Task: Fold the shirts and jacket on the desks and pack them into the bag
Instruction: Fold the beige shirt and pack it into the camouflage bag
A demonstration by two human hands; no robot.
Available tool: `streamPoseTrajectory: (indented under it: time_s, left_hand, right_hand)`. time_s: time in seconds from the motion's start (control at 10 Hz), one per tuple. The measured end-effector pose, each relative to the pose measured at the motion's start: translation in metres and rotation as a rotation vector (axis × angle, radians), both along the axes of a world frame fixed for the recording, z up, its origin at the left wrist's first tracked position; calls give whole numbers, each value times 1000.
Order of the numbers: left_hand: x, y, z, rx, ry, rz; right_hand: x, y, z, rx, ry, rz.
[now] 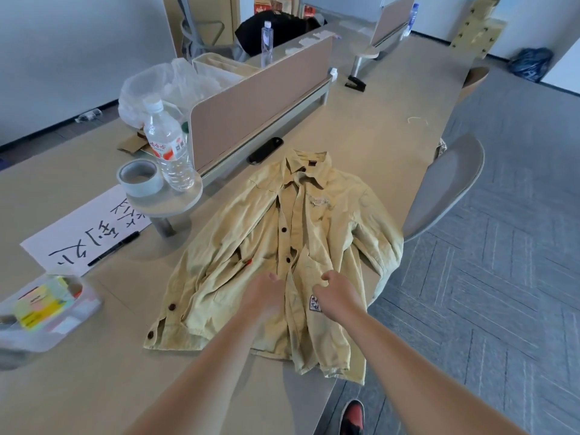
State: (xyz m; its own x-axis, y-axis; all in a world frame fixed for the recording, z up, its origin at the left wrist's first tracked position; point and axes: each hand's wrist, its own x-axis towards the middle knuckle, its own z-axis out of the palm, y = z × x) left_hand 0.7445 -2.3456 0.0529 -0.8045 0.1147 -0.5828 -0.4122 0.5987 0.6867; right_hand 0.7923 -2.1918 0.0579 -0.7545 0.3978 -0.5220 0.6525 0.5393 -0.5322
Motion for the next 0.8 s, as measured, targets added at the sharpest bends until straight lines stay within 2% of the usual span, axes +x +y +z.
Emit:
streamPoseTrajectory:
  time_s: [0.2, 0.3, 0.4, 0.5, 0.6, 0.7, 0.8]
  left_hand:
    - [-37, 32, 3, -22, 52, 43]
    - [-53, 53, -3, -48, 35, 70]
    - [-69, 72, -24, -131, 18, 37]
    - [-81, 84, -49, -292, 42, -67]
    - [-85, 93, -56, -356, -50, -64]
    - [-91, 102, -60, -414, -66, -62]
    - [-100, 106, -67, -362, -101, 148]
  right_hand:
    - [-52, 38, -5, -79, 62, 107]
    - [-86, 66, -22, -123, 45, 227]
    - [-121, 85, -48, -57, -10, 488]
    - [-147, 96, -75, -10, -77, 641]
    - [-168, 103, -91, 26, -154, 699]
    - [-183, 107, -103, 34, -200, 686]
    - [-192, 109, -109, -18, -212, 608]
